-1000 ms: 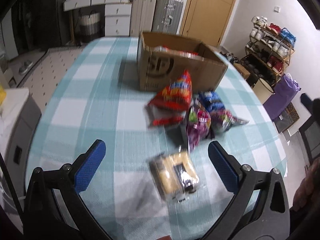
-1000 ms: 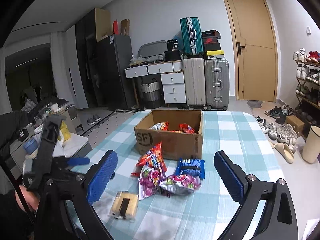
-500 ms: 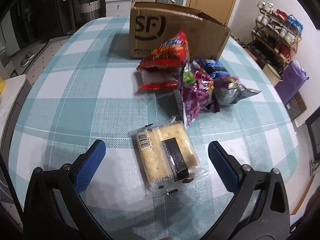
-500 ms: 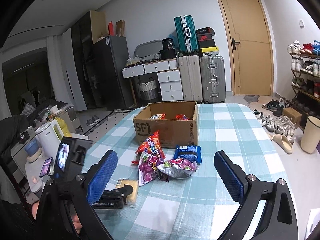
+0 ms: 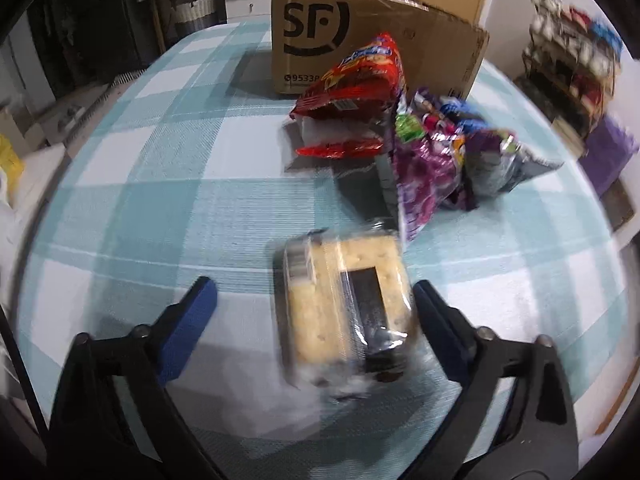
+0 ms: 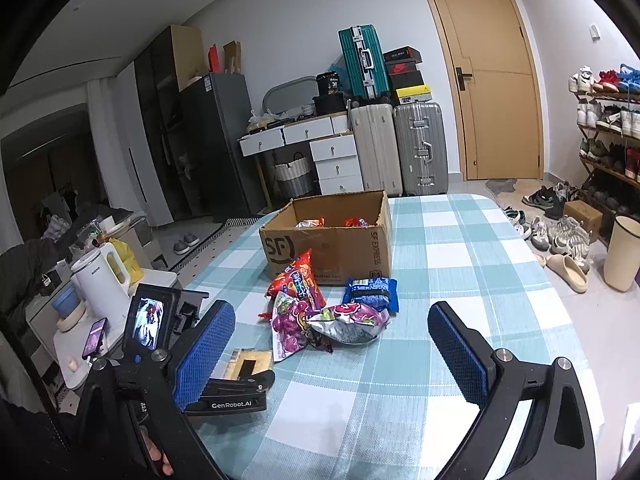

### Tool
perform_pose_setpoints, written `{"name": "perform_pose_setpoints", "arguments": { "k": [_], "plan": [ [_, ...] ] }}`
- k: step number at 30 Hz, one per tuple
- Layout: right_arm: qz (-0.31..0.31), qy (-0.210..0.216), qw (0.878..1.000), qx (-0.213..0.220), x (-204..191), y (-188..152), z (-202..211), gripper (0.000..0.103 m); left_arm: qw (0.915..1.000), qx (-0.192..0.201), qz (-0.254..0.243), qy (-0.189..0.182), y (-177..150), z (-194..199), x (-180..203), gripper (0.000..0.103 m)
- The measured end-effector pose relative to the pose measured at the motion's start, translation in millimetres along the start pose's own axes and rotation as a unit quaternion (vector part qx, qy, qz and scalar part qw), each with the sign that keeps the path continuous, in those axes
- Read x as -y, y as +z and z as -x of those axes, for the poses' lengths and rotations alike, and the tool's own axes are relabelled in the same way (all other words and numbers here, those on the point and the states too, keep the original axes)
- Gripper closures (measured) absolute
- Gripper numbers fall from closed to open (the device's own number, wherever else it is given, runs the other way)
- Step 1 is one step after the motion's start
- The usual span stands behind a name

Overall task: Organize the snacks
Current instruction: 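Lower the left gripper onto the clear cracker pack and close it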

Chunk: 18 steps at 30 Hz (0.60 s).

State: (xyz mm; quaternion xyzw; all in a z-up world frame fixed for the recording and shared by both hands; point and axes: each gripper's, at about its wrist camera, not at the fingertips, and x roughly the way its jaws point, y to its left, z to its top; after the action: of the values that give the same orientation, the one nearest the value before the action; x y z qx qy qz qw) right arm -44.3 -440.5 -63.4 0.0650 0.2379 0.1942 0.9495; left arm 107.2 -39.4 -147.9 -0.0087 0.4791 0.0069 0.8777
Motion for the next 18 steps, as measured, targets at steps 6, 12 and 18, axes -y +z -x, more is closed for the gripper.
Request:
{"name": "perform_pose_setpoints", "arguments": {
  "k": [6,12,18],
  "plan": [
    [-0.006,0.002,1.000,-0.010,1.8,-7.2,-5.9,0.004,0.9989,0.003,-0.008,-0.046,8.9,4.6,-23.2,0.048],
    [-0.023,0.002,0.999,-0.023,7.8,-14.3,-15.3,0.004,0.9973,0.005,-0.002,-0.073,7.7,7.1,-35.3,0.048],
    [-0.025,-0.003,0.999,-0.032,11.7,-19.5,-24.6,0.004,0.9966,0.009,0.001,-0.082,6.4,7.1,-41.7,0.048]
  ]
}}
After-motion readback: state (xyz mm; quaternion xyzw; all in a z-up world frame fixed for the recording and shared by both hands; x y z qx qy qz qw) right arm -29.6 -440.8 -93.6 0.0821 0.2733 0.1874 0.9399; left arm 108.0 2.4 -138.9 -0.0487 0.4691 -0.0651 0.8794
